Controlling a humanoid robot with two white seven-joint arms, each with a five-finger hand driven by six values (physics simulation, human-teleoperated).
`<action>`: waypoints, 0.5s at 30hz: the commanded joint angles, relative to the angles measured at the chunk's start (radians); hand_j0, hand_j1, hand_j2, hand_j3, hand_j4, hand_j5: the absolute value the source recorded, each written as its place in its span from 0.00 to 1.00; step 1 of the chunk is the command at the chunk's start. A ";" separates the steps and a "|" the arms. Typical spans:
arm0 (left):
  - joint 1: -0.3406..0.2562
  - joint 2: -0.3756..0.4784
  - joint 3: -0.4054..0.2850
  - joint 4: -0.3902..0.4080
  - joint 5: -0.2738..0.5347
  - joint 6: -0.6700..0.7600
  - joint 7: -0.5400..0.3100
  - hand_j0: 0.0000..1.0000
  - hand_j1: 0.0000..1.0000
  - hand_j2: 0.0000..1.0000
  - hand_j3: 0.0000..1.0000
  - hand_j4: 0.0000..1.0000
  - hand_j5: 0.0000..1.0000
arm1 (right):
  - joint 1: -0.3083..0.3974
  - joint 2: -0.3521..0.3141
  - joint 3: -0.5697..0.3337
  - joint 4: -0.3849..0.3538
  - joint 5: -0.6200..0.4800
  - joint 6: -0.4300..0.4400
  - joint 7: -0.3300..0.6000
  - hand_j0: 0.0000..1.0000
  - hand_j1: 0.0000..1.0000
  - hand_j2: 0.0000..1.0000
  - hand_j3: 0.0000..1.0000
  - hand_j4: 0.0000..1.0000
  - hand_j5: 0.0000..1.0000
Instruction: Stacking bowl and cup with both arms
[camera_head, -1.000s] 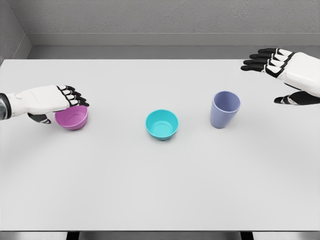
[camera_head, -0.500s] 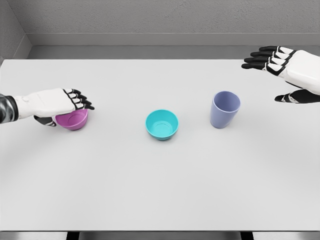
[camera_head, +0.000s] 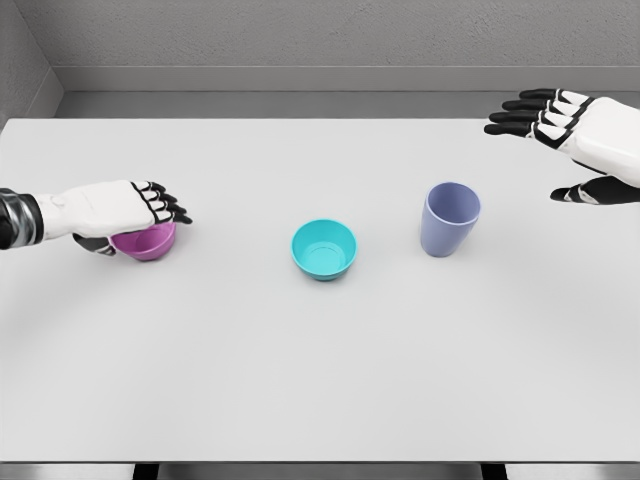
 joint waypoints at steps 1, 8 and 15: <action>0.000 0.001 0.000 0.003 -0.002 0.002 -0.003 1.00 1.00 1.00 1.00 1.00 1.00 | -0.002 -0.001 -0.002 0.000 -0.007 0.001 0.000 1.00 1.00 1.00 1.00 1.00 1.00; 0.000 -0.007 -0.004 0.005 -0.004 0.002 -0.003 1.00 1.00 1.00 1.00 1.00 1.00 | -0.002 0.000 -0.002 0.000 -0.007 0.001 0.000 1.00 1.00 1.00 1.00 1.00 1.00; -0.002 -0.018 -0.006 0.006 -0.013 0.002 -0.003 1.00 1.00 1.00 1.00 1.00 1.00 | 0.000 0.000 -0.002 0.000 -0.007 0.001 0.000 1.00 1.00 1.00 1.00 1.00 1.00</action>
